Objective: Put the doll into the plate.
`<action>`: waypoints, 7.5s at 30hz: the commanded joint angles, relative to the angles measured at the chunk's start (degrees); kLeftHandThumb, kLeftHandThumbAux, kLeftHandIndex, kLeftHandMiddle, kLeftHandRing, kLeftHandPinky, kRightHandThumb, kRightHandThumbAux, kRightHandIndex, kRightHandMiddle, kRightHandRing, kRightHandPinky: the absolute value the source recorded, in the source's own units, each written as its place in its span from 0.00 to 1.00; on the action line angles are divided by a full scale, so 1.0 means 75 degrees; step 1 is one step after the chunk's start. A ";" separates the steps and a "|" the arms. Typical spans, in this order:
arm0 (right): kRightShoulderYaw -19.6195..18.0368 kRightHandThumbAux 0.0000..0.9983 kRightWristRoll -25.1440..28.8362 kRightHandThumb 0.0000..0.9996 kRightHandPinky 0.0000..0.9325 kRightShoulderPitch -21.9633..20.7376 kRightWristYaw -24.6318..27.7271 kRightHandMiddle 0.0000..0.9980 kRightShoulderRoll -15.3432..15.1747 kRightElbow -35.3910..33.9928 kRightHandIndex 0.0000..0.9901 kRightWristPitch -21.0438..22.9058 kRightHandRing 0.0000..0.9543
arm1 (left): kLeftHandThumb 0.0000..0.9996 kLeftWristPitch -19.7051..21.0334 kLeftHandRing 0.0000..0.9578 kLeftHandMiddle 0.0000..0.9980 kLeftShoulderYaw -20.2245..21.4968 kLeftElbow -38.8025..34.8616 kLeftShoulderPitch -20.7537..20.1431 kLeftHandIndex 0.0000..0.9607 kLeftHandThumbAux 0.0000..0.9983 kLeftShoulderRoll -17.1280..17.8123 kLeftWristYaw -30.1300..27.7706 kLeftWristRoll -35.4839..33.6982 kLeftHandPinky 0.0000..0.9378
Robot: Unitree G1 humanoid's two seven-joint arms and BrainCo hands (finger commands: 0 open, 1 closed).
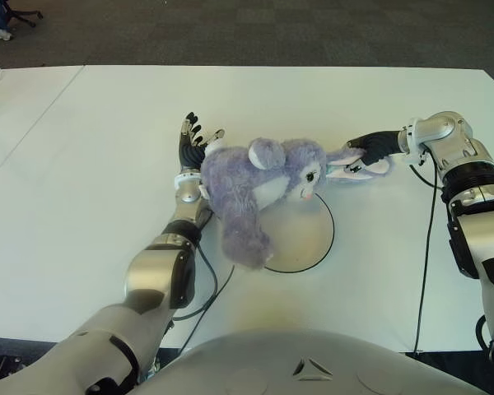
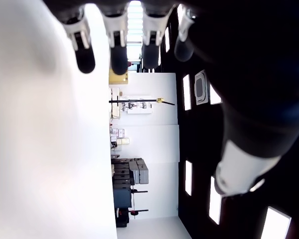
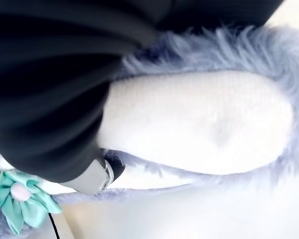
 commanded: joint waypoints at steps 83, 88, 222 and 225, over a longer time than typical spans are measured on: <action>-0.1407 0.72 0.1523 0.69 0.92 0.3690 -0.2011 0.88 -0.0449 -0.6630 0.44 -0.0190 0.90 | 0.04 0.0811 0.13 0.11 -0.0001 0.0766 0.1054 0.05 0.77 -0.0363 0.0025 -0.0022 0.17; -0.1416 0.72 0.1436 0.69 0.93 0.3757 -0.2114 0.87 -0.0474 -0.6745 0.44 -0.0210 0.90 | 0.04 0.0818 0.13 0.11 0.0002 0.0764 0.1053 0.04 0.77 -0.0365 0.0003 -0.0029 0.17; -0.0163 0.74 0.0976 0.67 0.84 0.5217 0.0317 0.71 -0.2502 -0.8214 0.41 0.0001 0.81 | 0.04 0.0774 0.16 0.13 -0.0019 0.0781 0.1054 0.06 0.75 -0.0314 0.0072 0.0006 0.19; -0.0143 0.74 0.0988 0.67 0.84 0.5178 0.0301 0.71 -0.2471 -0.8087 0.41 -0.0143 0.81 | 0.04 0.0758 0.15 0.13 -0.0023 0.0774 0.1053 0.05 0.76 -0.0322 0.0083 0.0008 0.19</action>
